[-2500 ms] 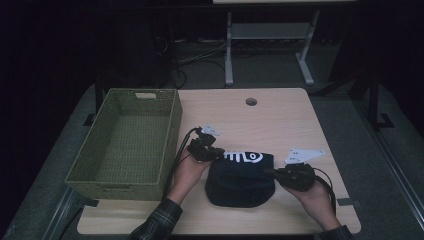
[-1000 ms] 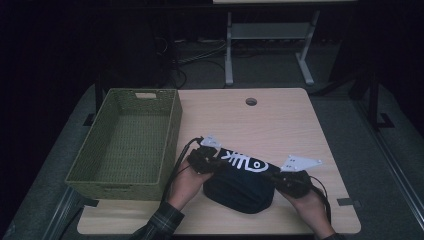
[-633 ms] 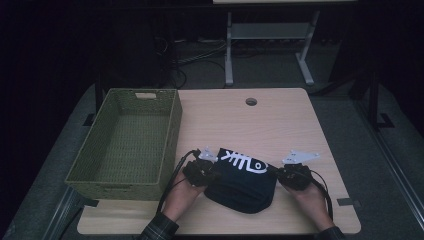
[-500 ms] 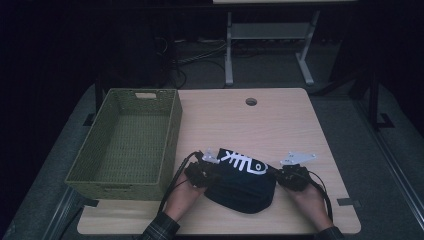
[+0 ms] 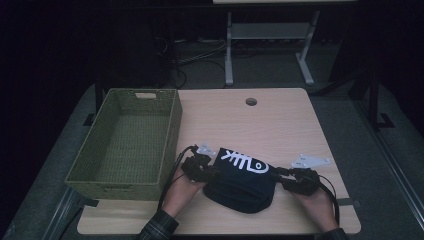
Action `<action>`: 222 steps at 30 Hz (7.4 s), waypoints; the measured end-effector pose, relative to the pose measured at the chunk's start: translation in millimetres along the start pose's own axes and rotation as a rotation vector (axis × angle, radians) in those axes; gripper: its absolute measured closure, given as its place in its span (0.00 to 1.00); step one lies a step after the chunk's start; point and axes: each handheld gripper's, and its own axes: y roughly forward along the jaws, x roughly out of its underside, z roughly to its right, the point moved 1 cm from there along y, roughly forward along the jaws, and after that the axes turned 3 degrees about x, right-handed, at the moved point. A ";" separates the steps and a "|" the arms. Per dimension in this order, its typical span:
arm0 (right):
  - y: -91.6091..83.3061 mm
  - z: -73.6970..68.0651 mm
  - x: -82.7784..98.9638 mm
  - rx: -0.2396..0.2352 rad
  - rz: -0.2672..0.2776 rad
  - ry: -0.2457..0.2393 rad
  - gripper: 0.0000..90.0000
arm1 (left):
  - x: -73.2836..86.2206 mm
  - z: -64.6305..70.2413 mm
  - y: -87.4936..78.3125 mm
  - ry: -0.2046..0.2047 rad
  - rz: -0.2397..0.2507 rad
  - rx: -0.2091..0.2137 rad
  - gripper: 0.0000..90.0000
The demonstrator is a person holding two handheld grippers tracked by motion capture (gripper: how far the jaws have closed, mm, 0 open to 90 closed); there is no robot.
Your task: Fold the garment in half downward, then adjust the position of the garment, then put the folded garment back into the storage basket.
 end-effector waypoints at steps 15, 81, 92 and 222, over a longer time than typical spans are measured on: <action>-17.2 13.6 34.0 0.091 -0.022 0.051 0.26 | -2.4 -22.8 18.6 -0.077 0.029 -0.018 0.21; -9.2 9.7 32.8 0.135 -0.086 0.016 0.15 | -4.2 -20.2 25.5 -0.092 -0.039 0.138 0.76; -9.2 9.5 32.7 0.135 -0.087 0.018 0.14 | -15.5 -10.7 7.8 -0.087 -0.005 0.147 0.76; -9.0 9.4 32.5 0.140 -0.086 0.024 0.15 | -49.4 -66.7 -278.1 -0.155 0.042 -0.065 0.78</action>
